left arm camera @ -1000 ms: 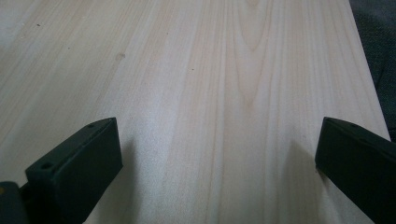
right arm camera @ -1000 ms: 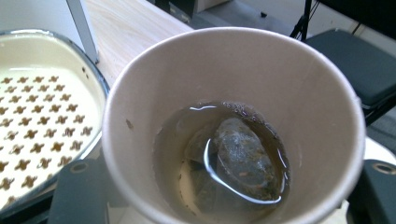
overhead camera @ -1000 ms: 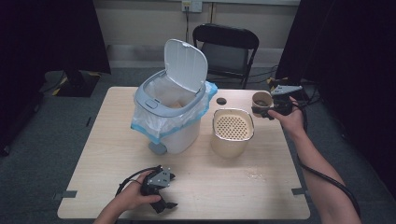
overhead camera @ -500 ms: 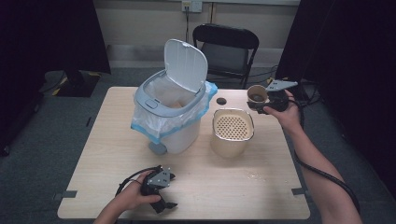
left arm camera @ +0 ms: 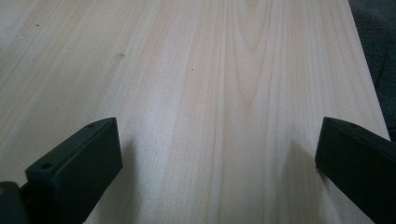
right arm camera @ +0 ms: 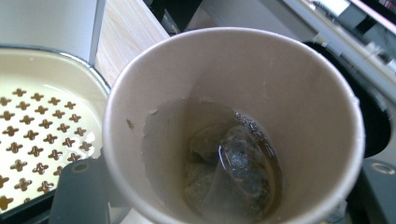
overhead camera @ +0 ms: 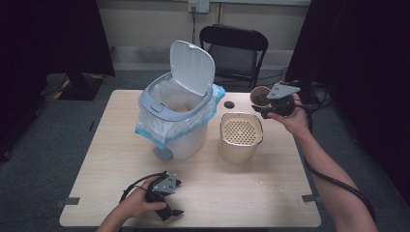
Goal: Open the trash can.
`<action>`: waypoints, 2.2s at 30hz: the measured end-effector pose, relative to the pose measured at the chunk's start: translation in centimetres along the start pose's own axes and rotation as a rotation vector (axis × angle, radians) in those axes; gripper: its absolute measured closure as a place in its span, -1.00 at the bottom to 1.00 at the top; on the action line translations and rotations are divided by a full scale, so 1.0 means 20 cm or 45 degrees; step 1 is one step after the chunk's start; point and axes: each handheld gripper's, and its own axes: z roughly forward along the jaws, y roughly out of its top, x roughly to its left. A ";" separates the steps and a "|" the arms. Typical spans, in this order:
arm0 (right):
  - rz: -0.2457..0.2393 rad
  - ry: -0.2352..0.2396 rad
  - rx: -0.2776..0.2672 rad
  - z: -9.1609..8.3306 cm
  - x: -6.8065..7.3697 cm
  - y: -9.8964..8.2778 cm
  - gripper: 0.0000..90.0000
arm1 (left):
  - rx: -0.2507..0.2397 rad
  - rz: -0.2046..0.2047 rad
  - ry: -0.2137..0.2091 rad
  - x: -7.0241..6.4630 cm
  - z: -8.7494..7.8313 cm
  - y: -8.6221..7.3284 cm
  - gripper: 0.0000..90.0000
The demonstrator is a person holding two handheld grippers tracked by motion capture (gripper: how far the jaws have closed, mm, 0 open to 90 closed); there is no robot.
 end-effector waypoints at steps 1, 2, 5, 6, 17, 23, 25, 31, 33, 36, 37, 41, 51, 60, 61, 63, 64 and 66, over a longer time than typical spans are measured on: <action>-0.033 -0.012 0.003 0.00 0.01 0.01 -0.37 | 0.000 0.001 0.000 0.00 0.00 0.00 -1.00; -0.060 -0.021 0.005 -0.01 0.02 0.02 -0.37 | 0.000 -0.001 0.000 0.00 0.00 0.00 -1.00; -0.158 -0.046 0.014 -0.02 0.06 0.04 -0.37 | 0.004 0.000 0.001 0.00 0.00 0.00 -1.00; -0.200 -0.054 0.024 -0.03 0.07 0.05 -0.37 | 0.008 0.001 0.001 0.00 0.00 0.00 -1.00; -0.685 -0.209 0.207 -0.03 0.22 0.10 -0.37 | 0.005 0.002 0.001 0.00 0.00 0.00 -1.00; -0.998 -0.315 0.298 -0.02 0.29 0.10 -0.37 | 0.001 -0.002 -0.001 0.00 0.00 0.00 -1.00; -1.071 -0.339 0.309 -0.02 0.32 0.10 -0.37 | 0.000 -0.003 -0.001 0.00 0.00 0.00 -1.00; -1.405 -0.484 0.380 -0.01 0.38 0.12 -0.37 | 0.004 0.001 0.001 0.00 0.00 0.00 -1.00; -1.539 -0.550 0.380 -0.01 0.41 0.12 -0.37 | 0.003 0.002 -0.002 0.00 0.00 0.00 -1.00; -1.761 -0.626 0.381 -0.01 0.45 0.13 -0.37 | 0.001 0.002 -0.002 0.00 0.00 0.00 -1.00; -1.839 -0.668 0.384 -0.01 0.46 0.14 -0.37 | -0.005 0.001 -0.002 0.00 0.00 0.00 -1.00; -1.945 -0.729 0.366 -0.01 0.49 0.16 -0.37 | 0.020 -0.001 -0.008 0.00 -0.01 0.00 -1.00; -1.028 -0.409 0.281 -0.07 0.34 0.22 -0.37 | -0.007 0.001 -0.001 0.00 0.00 0.00 -1.00; -0.414 -0.123 0.198 -0.07 0.23 0.22 -0.38 | 0.020 0.003 0.002 0.00 0.00 0.00 -1.00; -0.370 -0.096 0.191 -0.07 0.22 0.22 -0.38 | -0.003 0.001 -0.001 0.00 0.00 0.00 -1.00; -0.305 -0.071 0.168 -0.07 0.21 0.22 -0.38 | -0.002 0.002 -0.001 0.00 0.00 0.00 -1.00; -0.276 -0.059 0.157 -0.07 0.20 0.22 -0.38 | -0.002 0.001 -0.001 0.00 0.00 0.00 -1.00; -0.197 -0.029 0.136 -0.07 0.19 0.22 -0.38 | 0.018 0.002 0.002 0.00 0.00 0.00 -1.00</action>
